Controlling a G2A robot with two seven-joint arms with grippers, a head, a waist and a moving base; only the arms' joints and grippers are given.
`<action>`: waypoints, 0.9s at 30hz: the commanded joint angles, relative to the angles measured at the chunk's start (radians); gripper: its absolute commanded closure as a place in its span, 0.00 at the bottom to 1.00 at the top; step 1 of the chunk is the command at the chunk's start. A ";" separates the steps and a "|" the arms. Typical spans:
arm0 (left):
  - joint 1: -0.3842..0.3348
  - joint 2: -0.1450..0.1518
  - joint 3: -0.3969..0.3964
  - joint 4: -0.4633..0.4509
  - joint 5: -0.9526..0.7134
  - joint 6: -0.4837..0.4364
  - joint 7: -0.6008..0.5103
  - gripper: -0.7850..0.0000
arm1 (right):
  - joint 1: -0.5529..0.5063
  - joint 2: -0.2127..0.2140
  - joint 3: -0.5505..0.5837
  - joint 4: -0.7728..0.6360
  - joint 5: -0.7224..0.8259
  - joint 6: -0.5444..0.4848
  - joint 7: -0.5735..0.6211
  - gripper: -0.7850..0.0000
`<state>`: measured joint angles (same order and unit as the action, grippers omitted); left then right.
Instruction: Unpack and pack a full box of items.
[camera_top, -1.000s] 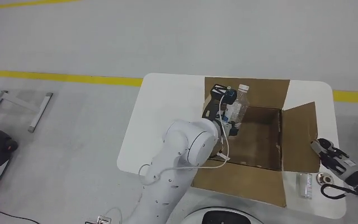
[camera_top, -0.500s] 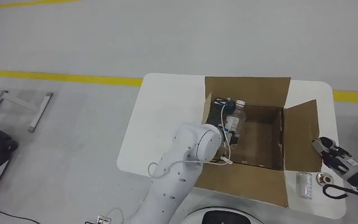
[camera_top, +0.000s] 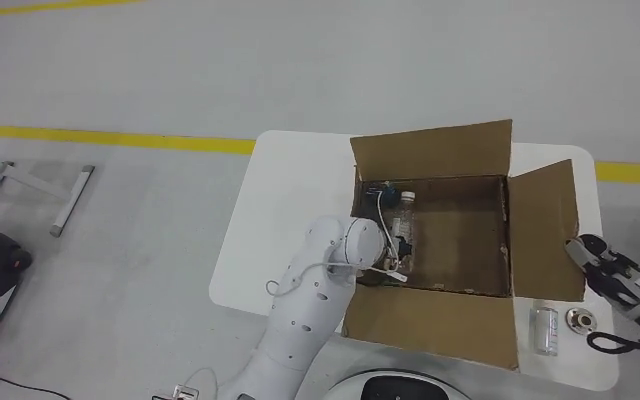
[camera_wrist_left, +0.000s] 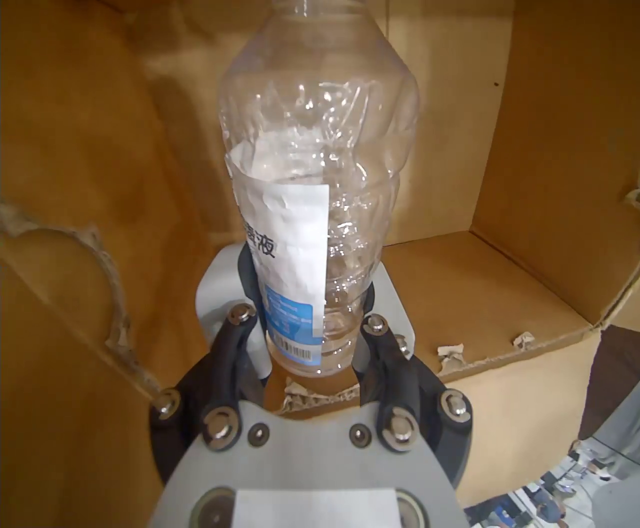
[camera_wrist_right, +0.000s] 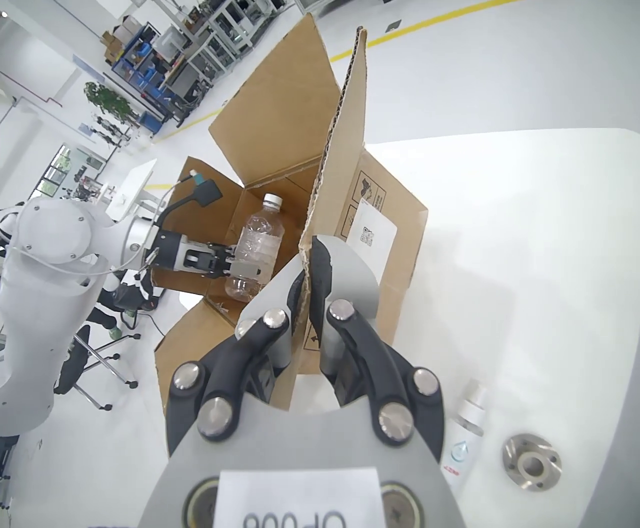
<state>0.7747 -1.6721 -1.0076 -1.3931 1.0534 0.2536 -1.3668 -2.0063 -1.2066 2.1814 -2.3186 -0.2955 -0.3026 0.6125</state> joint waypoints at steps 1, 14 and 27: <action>0.002 0.001 -0.010 0.015 -0.020 0.005 0.011 1.00 | -0.003 0.001 0.002 -0.010 0.005 -0.008 0.006 1.00; -0.012 0.008 -0.030 0.081 -0.032 0.017 0.042 0.02 | -0.014 0.004 0.014 -0.031 0.040 -0.050 0.013 1.00; -0.029 0.014 -0.030 0.098 -0.040 0.022 0.058 0.00 | -0.021 0.007 0.035 -0.031 0.074 -0.081 0.014 1.00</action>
<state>0.7472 -1.6588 -1.0393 -1.2890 1.0122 0.2765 -1.3107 -2.0272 -1.2003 2.2167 -2.3500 -0.2215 -0.3872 0.6256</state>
